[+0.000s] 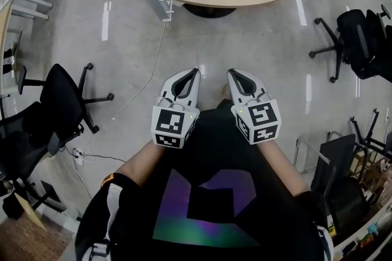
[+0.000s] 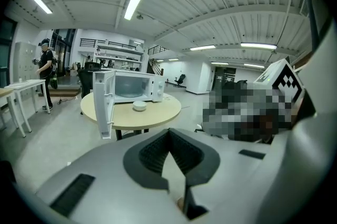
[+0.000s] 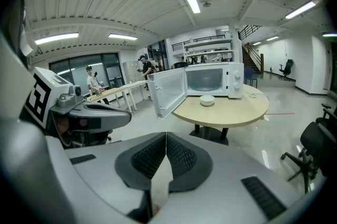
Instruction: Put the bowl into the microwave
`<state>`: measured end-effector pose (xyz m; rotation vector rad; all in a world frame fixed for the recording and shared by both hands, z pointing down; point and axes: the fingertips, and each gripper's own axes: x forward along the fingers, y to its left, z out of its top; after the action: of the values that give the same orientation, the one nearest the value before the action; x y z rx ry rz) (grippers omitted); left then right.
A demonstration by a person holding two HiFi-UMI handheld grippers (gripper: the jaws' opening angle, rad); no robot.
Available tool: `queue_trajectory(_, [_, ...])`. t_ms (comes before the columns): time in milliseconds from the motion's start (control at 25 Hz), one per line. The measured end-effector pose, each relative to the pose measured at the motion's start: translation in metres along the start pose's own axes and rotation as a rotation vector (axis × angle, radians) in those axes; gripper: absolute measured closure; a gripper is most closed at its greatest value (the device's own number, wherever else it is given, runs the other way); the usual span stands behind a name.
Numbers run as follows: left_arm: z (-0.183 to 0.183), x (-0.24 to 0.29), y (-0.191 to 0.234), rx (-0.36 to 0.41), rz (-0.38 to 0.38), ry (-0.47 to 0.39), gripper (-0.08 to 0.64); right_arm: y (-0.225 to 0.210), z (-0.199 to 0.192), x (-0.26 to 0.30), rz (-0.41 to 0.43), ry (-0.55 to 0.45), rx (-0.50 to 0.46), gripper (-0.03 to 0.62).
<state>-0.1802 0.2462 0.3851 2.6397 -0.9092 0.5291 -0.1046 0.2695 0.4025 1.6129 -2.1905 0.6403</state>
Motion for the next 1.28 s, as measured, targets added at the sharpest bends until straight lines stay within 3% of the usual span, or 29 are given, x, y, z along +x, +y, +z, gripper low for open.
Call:
queue_trajectory(560, [0.025,0.072,-0.052,0.031,0.079,0.042,0.514,-0.094,0.007,-0.015,0.074,-0.043,0.040,0.575])
queue_trajectory(1280, [0.046,0.100,-0.086,0.052,0.172,0.013,0.514,-0.145,0.018,-0.035,0.131,-0.118,0.055,0.575])
